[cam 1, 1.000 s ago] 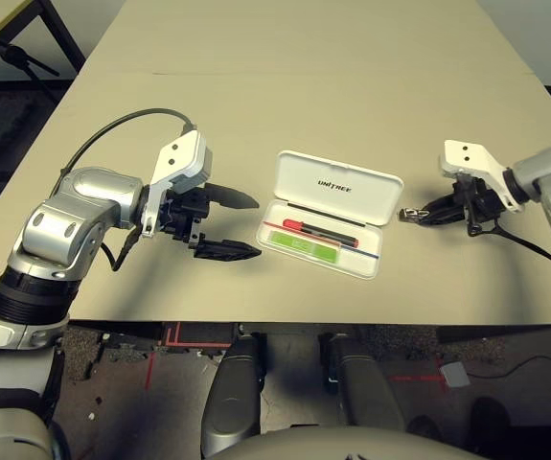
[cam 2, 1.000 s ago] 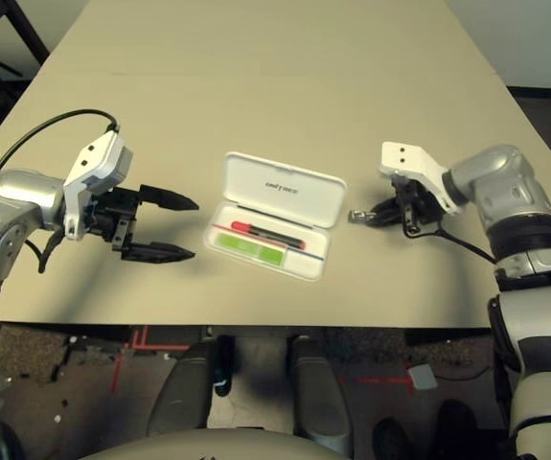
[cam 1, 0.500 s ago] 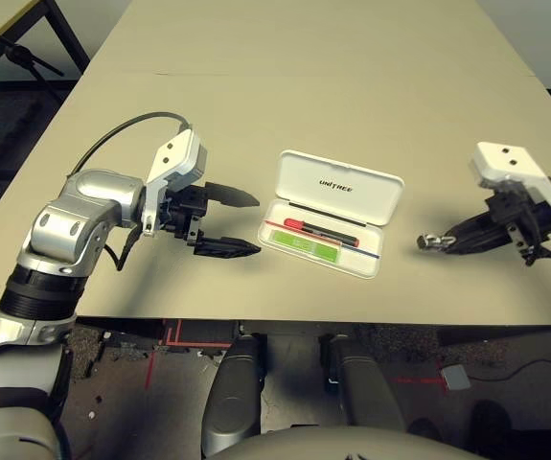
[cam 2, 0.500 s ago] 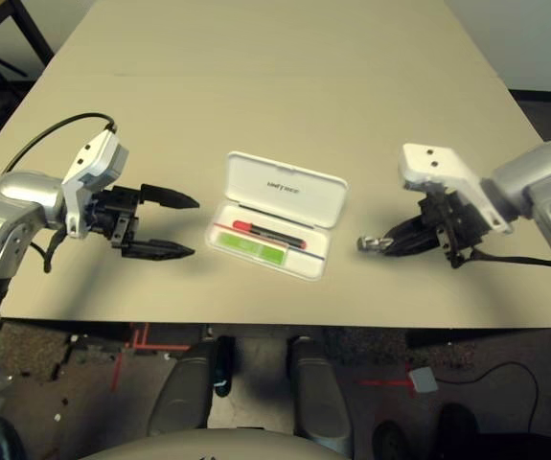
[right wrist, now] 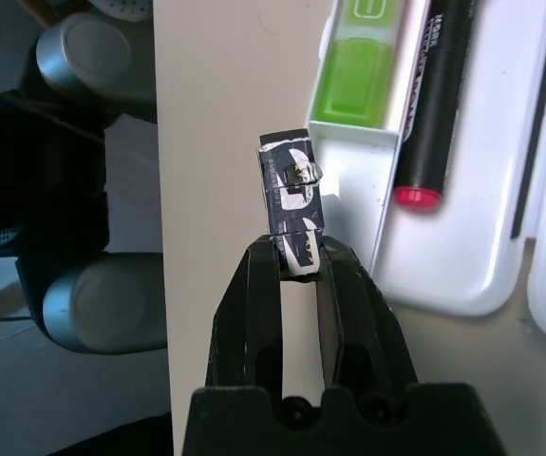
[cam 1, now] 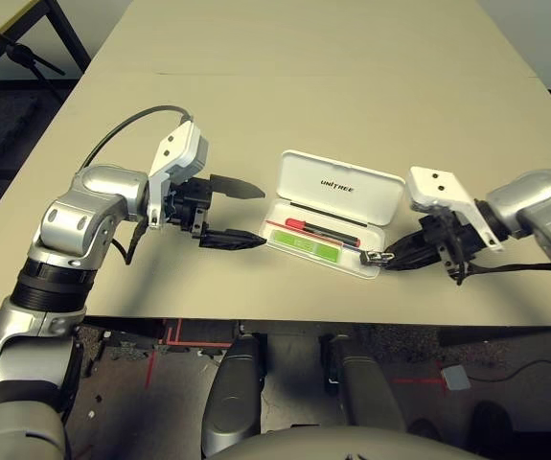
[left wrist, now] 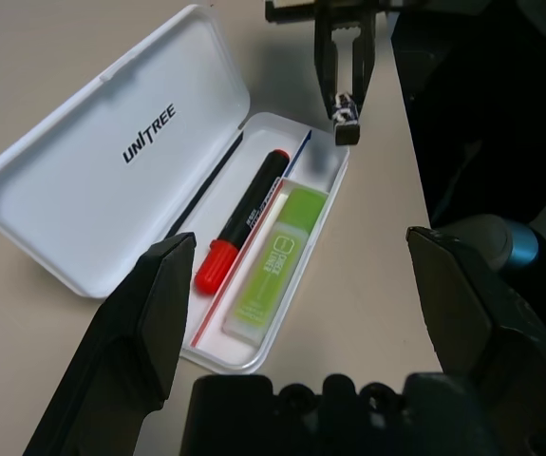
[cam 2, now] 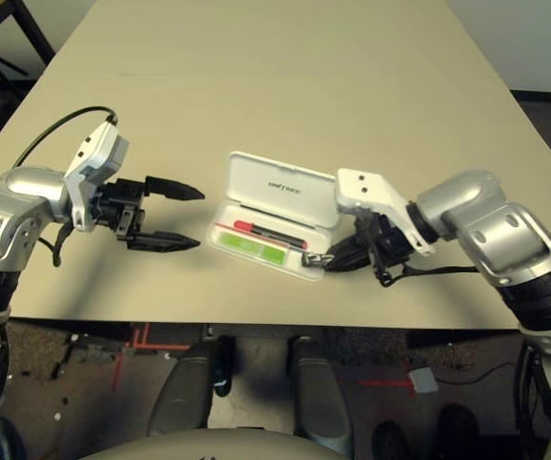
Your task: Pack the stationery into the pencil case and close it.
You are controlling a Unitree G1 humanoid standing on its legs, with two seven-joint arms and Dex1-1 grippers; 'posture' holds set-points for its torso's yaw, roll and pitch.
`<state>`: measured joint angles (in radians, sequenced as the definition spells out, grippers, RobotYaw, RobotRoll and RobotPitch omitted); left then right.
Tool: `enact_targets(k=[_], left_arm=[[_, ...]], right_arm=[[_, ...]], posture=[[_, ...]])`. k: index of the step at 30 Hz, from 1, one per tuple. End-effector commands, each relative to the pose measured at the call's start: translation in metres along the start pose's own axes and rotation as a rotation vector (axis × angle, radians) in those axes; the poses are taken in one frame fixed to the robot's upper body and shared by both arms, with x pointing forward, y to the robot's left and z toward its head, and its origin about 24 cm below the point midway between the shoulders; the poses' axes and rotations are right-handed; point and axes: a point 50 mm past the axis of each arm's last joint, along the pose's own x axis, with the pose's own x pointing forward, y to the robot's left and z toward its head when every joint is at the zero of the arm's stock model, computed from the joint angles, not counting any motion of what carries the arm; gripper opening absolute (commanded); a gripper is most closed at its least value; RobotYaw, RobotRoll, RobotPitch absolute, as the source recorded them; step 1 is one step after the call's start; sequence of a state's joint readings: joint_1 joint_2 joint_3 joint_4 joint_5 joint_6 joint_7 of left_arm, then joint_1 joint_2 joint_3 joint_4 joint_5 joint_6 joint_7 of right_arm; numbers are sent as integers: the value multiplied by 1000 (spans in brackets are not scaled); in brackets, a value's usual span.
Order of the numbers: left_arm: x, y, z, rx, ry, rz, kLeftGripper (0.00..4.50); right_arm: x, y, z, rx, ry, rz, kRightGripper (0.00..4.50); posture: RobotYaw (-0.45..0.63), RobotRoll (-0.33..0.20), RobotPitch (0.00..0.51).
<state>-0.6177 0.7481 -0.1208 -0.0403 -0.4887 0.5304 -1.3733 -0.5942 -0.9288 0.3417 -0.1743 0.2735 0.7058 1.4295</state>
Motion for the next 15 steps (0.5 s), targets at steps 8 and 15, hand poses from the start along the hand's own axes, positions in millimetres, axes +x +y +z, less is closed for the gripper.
enact_targets(k=[8, 15], left_arm=[[2, -1, 1, 11, 2, 5, 4500], [1, 3, 2, 24, 5, 24, 4500]], right_arm=[[10, -2, -6, 20, 8, -13, 263], [18, 0, -9, 33, -7, 15, 263]], posture=[[142, 0, 189], [141, 0, 190]])
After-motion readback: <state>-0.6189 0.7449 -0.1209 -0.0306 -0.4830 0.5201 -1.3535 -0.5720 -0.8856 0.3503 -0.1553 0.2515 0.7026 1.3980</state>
